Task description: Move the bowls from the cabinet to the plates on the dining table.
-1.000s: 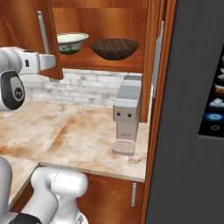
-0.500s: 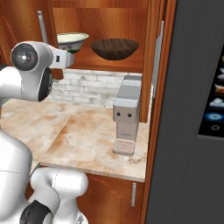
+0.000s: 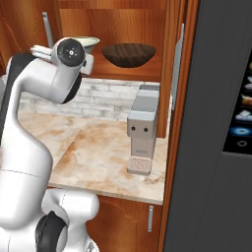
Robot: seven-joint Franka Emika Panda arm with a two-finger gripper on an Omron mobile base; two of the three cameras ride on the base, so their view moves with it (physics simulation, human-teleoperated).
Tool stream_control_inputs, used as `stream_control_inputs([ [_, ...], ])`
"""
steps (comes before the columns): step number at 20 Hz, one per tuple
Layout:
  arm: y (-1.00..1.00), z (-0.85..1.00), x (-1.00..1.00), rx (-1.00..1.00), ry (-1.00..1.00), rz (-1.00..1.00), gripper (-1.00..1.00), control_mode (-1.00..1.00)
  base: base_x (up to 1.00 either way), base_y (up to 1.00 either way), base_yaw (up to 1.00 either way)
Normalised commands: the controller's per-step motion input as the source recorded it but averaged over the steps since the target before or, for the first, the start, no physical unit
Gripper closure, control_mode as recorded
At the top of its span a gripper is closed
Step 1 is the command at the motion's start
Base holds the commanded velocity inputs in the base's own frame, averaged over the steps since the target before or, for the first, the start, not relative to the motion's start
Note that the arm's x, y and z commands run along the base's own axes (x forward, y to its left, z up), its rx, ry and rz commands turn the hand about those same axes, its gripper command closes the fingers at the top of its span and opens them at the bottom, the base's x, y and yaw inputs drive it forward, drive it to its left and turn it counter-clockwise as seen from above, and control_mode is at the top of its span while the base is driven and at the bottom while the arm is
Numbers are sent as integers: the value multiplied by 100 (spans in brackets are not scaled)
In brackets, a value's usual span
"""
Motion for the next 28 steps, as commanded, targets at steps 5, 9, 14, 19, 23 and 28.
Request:
stream_control_inputs([
  [5,-1,4,15,7,11,18,100,-100,0,0,0],
  [9,0,0,17,4,3,13,100,-100,0,0,0],
  [14,0,0,16,1,0,9,100,-100,0,0,0],
  [19,0,0,28,0,0,6,100,-100,0,0,0],
  [23,0,0,18,0,0,6,100,-100,0,0,0],
  [28,0,0,23,0,0,6,100,-100,0,0,0],
])
